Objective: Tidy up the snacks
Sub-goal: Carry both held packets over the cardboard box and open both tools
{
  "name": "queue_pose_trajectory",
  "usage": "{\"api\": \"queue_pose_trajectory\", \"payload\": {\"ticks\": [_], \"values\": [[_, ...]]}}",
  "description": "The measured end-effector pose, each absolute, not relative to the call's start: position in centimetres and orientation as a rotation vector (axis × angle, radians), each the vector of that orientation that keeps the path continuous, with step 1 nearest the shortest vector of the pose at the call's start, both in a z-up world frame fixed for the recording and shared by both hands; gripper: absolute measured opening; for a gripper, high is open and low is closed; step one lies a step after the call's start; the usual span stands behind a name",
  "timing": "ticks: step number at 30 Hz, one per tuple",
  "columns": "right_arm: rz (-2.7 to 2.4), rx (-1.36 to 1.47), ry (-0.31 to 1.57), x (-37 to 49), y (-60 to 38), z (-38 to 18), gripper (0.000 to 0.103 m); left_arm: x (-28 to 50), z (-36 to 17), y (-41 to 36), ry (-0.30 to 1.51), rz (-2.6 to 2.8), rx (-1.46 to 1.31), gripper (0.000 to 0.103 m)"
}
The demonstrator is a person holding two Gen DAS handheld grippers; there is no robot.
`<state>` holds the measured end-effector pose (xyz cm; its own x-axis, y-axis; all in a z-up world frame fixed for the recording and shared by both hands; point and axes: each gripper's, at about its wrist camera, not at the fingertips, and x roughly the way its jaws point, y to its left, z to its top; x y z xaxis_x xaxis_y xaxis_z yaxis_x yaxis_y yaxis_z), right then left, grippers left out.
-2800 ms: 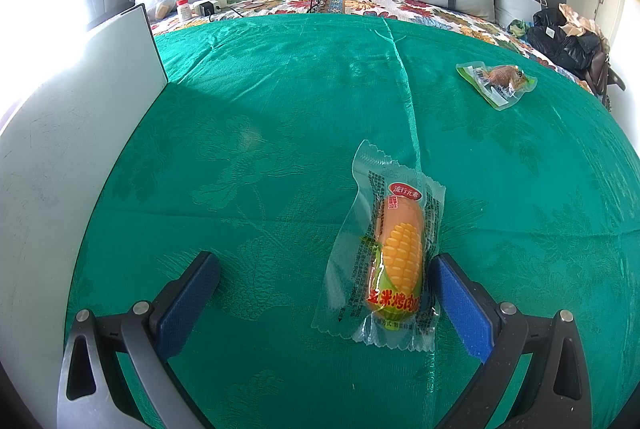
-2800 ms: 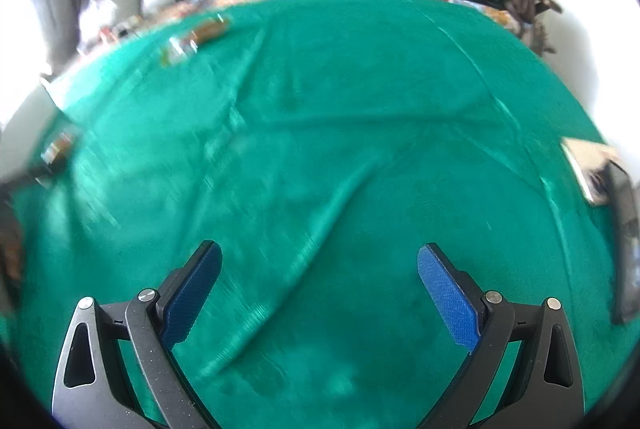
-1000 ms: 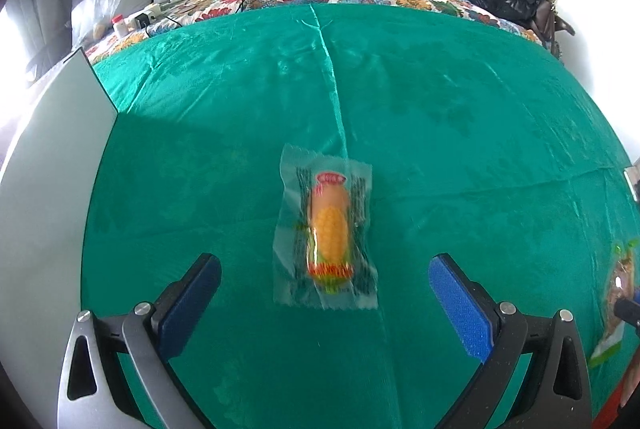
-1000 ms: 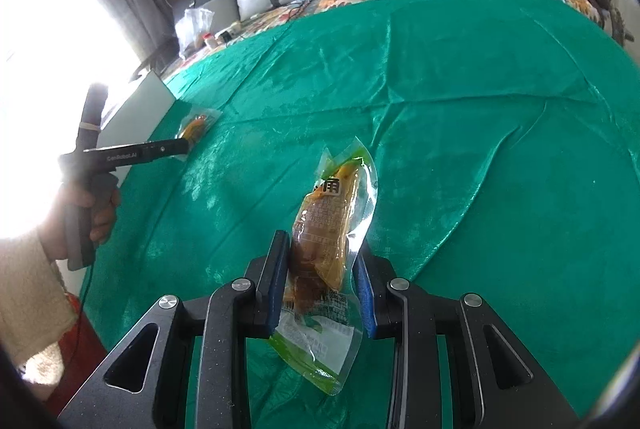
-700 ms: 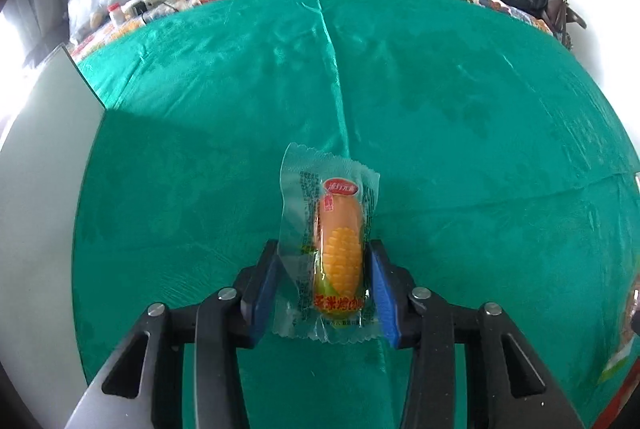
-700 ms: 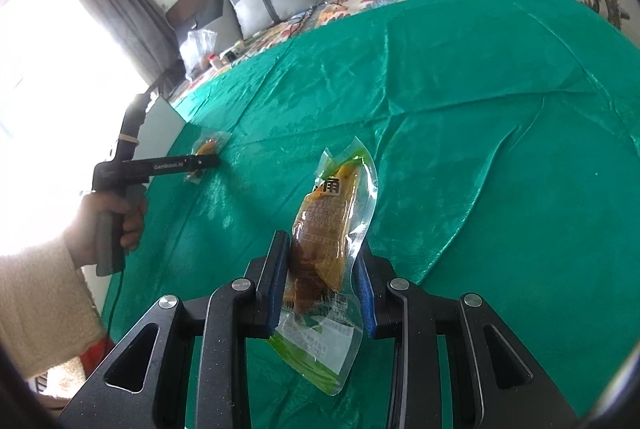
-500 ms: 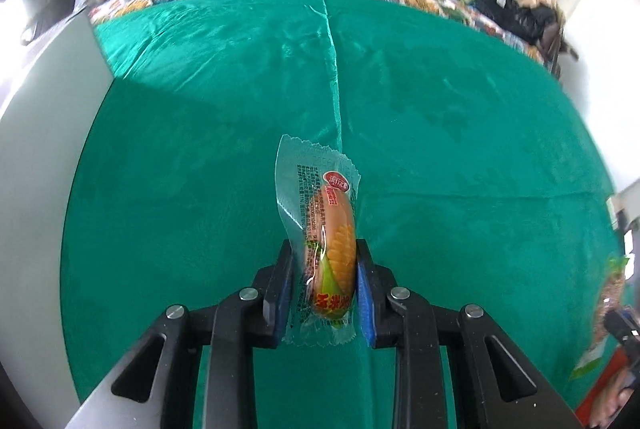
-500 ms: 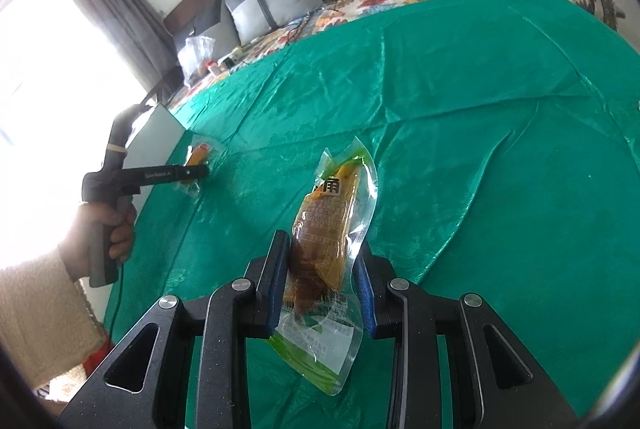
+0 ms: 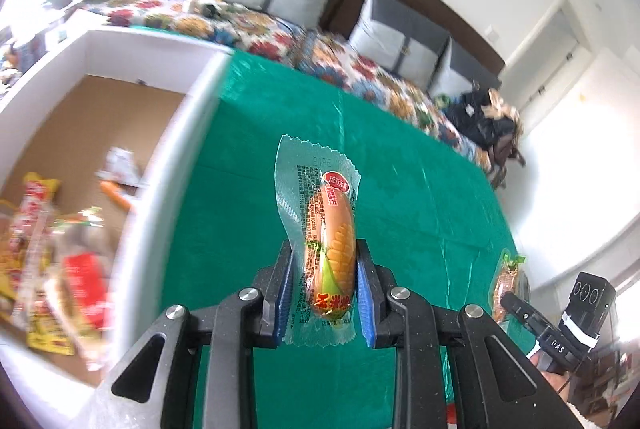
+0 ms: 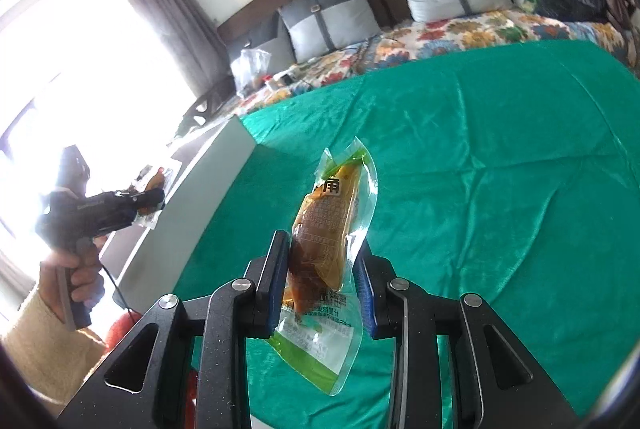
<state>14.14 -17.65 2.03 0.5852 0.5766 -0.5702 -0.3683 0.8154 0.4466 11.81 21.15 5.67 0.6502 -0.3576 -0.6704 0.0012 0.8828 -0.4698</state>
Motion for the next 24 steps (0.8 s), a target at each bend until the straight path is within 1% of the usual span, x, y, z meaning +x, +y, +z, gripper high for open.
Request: {"api": "queue_pose_trajectory", "payload": {"ticks": [4, 9, 11, 13, 14, 15, 16, 17, 18, 19, 20, 22, 23, 24], "values": [[0.736, 0.238, 0.754, 15.0, -8.7, 6.2, 0.032, 9.4, 7.9, 28.9, 0.804, -0.041, -0.413, 0.027], [0.956, 0.166, 0.778, 15.6, 5.2, 10.0, 0.032, 7.7, 5.8, 37.1, 0.863, 0.153, -0.403, 0.028], [1.011, 0.117, 0.804, 15.8, 10.2, 10.2, 0.032, 7.1, 4.0, 38.6, 0.899, 0.196, -0.403, 0.03], [1.046, 0.068, 0.85, 15.7, 14.5, 9.3, 0.033, 6.8, 2.1, 39.1, 0.933, 0.23, -0.377, 0.034], [1.064, 0.053, 0.882, 15.6, 16.2, 8.6, 0.033, 6.7, 1.2, 39.4, 0.945, 0.247, -0.367, 0.034], [1.079, 0.033, 0.918, 15.3, 17.8, 7.4, 0.037, 6.3, 0.7, 39.6, 0.949, 0.259, -0.364, 0.036], [1.079, 0.014, 0.95, 15.1, 19.1, 6.4, 0.04, 6.1, 0.2, 39.8, 0.958, 0.274, -0.365, 0.044], [1.085, 0.003, 0.979, 15.0, 19.7, 5.3, 0.063, 6.1, -0.2, 39.6, 0.961, 0.285, -0.365, 0.049], [1.093, 0.003, 0.993, 14.8, 20.0, 4.6, 0.077, 5.8, -0.3, 39.7, 0.956, 0.301, -0.362, 0.061], [1.085, -0.001, 0.987, 14.8, 19.9, 4.4, 0.075, 5.3, 0.0, 39.7, 0.938, 0.323, -0.354, 0.068], [1.071, -0.01, 0.969, 14.6, 19.5, 4.4, 0.075, 4.7, 0.6, 39.6, 0.914, 0.339, -0.346, 0.071], [1.043, -0.032, 0.921, 14.7, 18.3, 5.3, 0.076, 3.8, 2.1, 39.2, 0.859, 0.372, -0.318, 0.084], [1.021, -0.05, 0.889, 14.5, 17.7, 6.0, 0.076, 3.4, 3.0, 38.9, 0.829, 0.394, -0.296, 0.086], [0.993, -0.072, 0.855, 14.7, 17.4, 6.9, 0.081, 3.2, 3.8, 38.7, 0.801, 0.416, -0.271, 0.089]]}}
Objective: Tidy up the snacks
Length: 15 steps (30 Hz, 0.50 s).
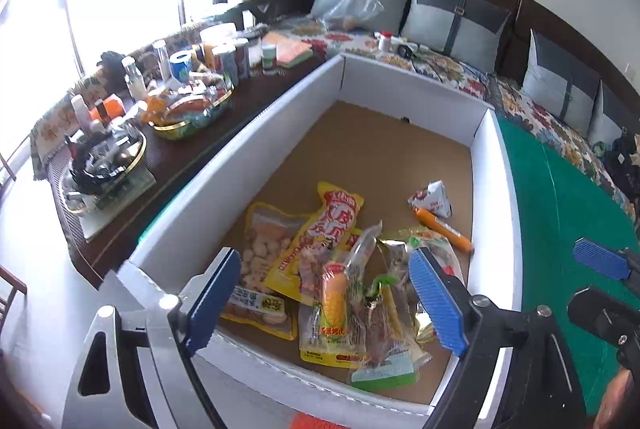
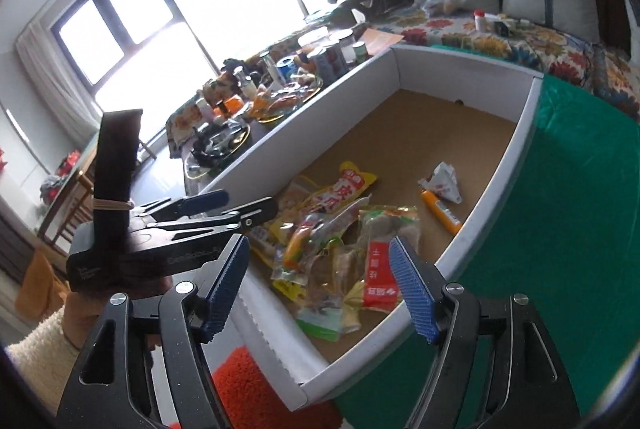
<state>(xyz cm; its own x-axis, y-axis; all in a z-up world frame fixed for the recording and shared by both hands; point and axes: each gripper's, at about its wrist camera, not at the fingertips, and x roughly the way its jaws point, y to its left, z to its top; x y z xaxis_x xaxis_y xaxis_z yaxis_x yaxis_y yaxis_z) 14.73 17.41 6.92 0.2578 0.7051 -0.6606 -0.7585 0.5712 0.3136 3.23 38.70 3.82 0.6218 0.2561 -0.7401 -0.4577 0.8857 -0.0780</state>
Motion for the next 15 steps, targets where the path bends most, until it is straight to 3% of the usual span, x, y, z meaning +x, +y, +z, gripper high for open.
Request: {"api": "queue_pose_trajectory", "payload": {"ticks": [3, 7, 15], "values": [[0.935, -0.137, 0.769, 14.6, 16.1, 8.2, 0.088, 2.4, 6.5, 37.3, 0.715, 0.477, -0.181, 0.103], [0.86, -0.203, 0.769, 14.3, 15.1, 8.6, 0.088, 1.4, 8.6, 36.6, 0.646, 0.55, -0.176, 0.103], [0.827, -0.224, 0.779, 13.3, 16.1, 8.9, 0.088, 0.6, 8.9, 35.8, 0.677, 0.615, -0.178, 0.103]]}}
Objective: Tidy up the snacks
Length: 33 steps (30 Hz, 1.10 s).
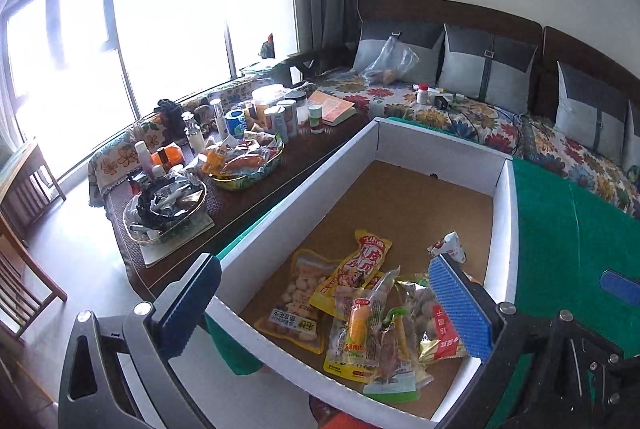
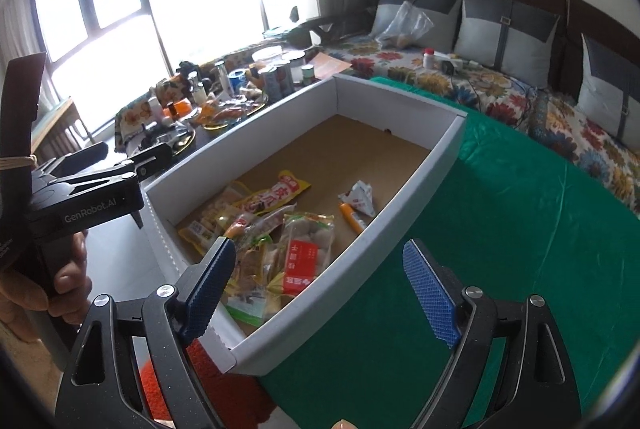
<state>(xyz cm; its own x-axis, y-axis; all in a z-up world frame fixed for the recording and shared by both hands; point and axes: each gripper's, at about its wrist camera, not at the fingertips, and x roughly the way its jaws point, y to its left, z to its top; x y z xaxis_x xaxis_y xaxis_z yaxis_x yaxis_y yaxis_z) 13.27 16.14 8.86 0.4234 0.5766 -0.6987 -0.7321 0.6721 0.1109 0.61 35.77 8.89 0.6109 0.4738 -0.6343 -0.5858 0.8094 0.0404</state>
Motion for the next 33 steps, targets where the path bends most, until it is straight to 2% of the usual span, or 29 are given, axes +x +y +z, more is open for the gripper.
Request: {"api": "queue_pose_trajectory", "payload": {"ticks": [5, 16, 33], "values": [[0.812, -0.26, 0.787, 12.9, 17.3, 8.7, 0.088, 0.6, 8.2, 36.1, 0.762, 0.616, -0.193, 0.103], [0.774, -0.319, 0.82, 12.6, 19.2, 8.0, 0.088, 0.6, 7.7, 35.3, 0.78, 0.617, -0.099, 0.103], [0.74, -0.368, 0.828, 12.7, 21.2, 9.0, 0.088, 0.3, 8.0, 35.8, 0.833, 0.594, -0.123, 0.103]]}}
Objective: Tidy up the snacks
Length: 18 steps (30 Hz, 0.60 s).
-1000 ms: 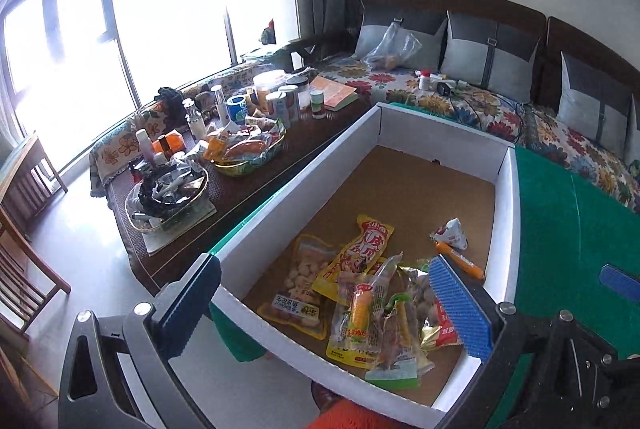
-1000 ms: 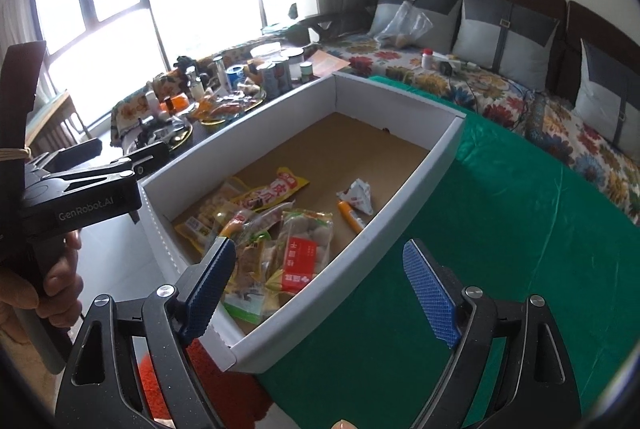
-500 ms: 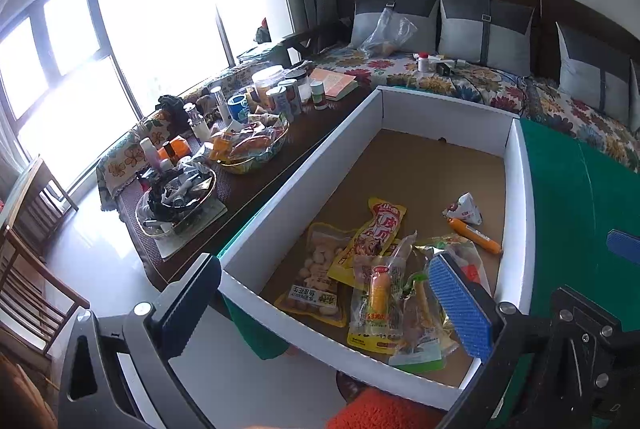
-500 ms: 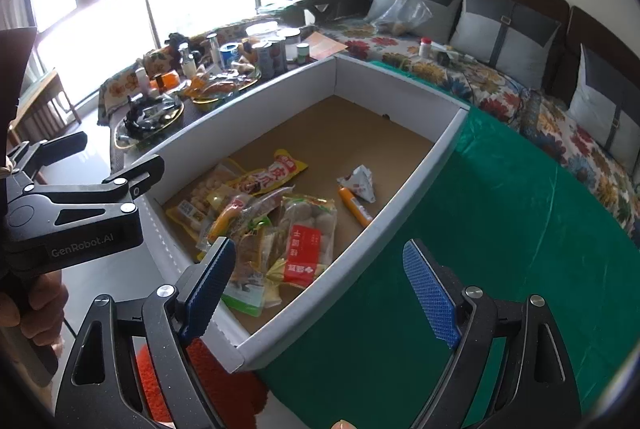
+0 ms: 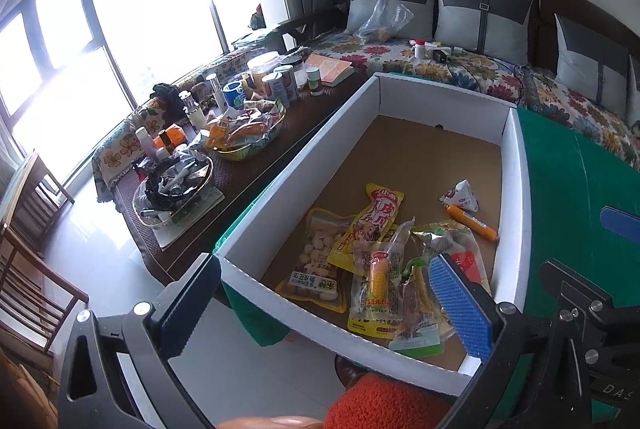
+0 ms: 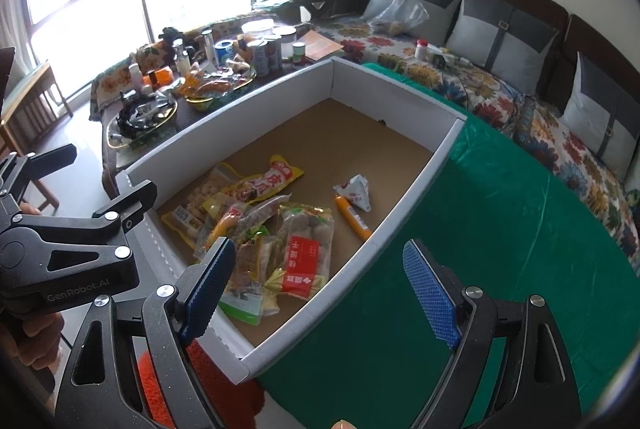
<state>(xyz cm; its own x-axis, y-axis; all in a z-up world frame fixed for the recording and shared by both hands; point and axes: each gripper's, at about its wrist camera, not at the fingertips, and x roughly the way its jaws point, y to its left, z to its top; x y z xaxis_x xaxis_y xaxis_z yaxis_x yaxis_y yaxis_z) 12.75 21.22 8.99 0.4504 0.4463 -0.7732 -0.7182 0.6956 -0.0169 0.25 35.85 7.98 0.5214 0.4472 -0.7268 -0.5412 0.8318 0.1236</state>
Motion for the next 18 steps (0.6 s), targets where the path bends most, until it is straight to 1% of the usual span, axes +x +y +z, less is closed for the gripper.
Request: {"api": "queue_pose_trajectory", "payload": {"ticks": [18], "values": [[0.745, -0.4, 0.852, 12.7, 22.2, 8.1, 0.088, 0.1, 7.1, 37.2, 0.839, 0.593, -0.173, 0.103]]}}
